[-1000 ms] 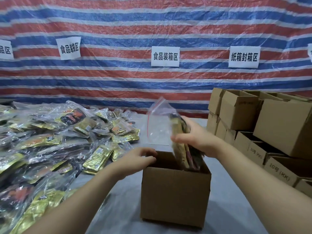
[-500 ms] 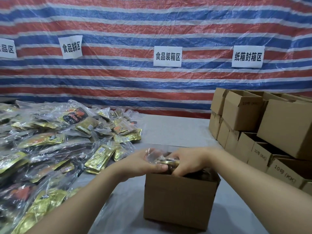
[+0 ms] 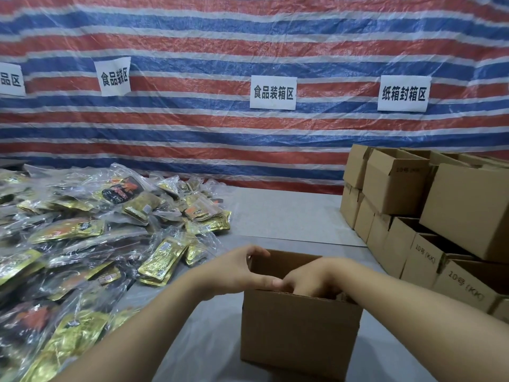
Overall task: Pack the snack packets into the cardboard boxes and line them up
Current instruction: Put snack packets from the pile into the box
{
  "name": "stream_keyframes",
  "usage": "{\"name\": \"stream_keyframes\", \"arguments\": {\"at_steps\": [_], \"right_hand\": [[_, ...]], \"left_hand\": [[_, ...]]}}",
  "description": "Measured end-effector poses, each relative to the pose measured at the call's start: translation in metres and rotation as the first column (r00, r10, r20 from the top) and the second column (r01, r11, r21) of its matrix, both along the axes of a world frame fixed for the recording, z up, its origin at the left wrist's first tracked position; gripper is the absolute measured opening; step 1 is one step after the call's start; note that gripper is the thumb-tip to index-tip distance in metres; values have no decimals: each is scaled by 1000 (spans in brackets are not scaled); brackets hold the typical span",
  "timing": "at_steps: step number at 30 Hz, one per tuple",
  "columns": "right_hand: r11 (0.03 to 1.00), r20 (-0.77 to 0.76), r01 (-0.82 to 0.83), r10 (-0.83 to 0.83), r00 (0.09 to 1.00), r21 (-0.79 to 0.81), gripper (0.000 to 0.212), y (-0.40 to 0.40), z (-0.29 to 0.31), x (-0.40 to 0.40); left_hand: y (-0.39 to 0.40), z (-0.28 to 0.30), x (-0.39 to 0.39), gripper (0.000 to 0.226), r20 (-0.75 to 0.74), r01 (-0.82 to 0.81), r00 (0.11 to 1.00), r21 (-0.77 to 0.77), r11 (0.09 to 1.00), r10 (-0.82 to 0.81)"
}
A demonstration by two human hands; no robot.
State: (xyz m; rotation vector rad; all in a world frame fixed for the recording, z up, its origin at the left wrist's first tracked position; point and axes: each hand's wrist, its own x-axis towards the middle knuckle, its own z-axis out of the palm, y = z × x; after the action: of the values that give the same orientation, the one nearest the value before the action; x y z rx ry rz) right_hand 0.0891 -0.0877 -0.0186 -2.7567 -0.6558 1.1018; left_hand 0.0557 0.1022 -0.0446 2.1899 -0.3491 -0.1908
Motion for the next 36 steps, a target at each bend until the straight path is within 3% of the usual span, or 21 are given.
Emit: {"name": "stream_keyframes", "arguments": {"at_steps": [3,5,8,10,13,17,20,22,23,29,32,34,36], "right_hand": [[991,154,-32,11,988,133,19,-1,18,0],[993,122,-55,42,992,104,8,7,17,0],[995,-59,-64,59,996,-76,26,23,-4,4],[992,-100,-48,37,994,-117,40,28,-11,5],[999,-182,34,-40,982,-38,42,29,-8,1],[949,-264,309,-285,921,54,42,10,10,-1],[953,-19,214,-223,975,-215,39,-4,14,-1],[904,4,165,-178,984,-395,42,-6,7,-6],[897,8,163,-175,985,-412,44,-5,2,-7],[927,30,186,-187,982,-326,40,-5,-3,-14],[961,220,138,-85,972,-241,31,-12,18,-20],[985,395,173,-169,903,27,43,-20,36,-22],[916,505,173,-348,790,361,42,-27,46,-23]], "left_hand": [[1,0,0,83,-12,8,1000,-32,999,-9],[0,1,0,83,-10,15,1000,-14,1000,-15],[1,1,-1,85,-4,30,1000,9,1000,-29],[2,1,-2,88,-10,44,999,11,999,-44],[2,1,-3,87,1,36,999,9,999,-36],[3,2,-4,92,-10,39,999,27,999,-38],[2,3,-6,91,-25,51,998,27,998,-51],[0,3,-6,90,-28,61,998,36,997,-60],[-1,4,-7,90,-30,61,998,37,997,-60],[-1,5,-11,87,-29,37,999,31,999,-37],[1,2,-14,76,-1,24,1000,5,1000,-24],[2,1,-17,62,-19,21,1000,-136,990,-24],[6,1,-17,51,-10,-43,999,-254,966,42]]}}
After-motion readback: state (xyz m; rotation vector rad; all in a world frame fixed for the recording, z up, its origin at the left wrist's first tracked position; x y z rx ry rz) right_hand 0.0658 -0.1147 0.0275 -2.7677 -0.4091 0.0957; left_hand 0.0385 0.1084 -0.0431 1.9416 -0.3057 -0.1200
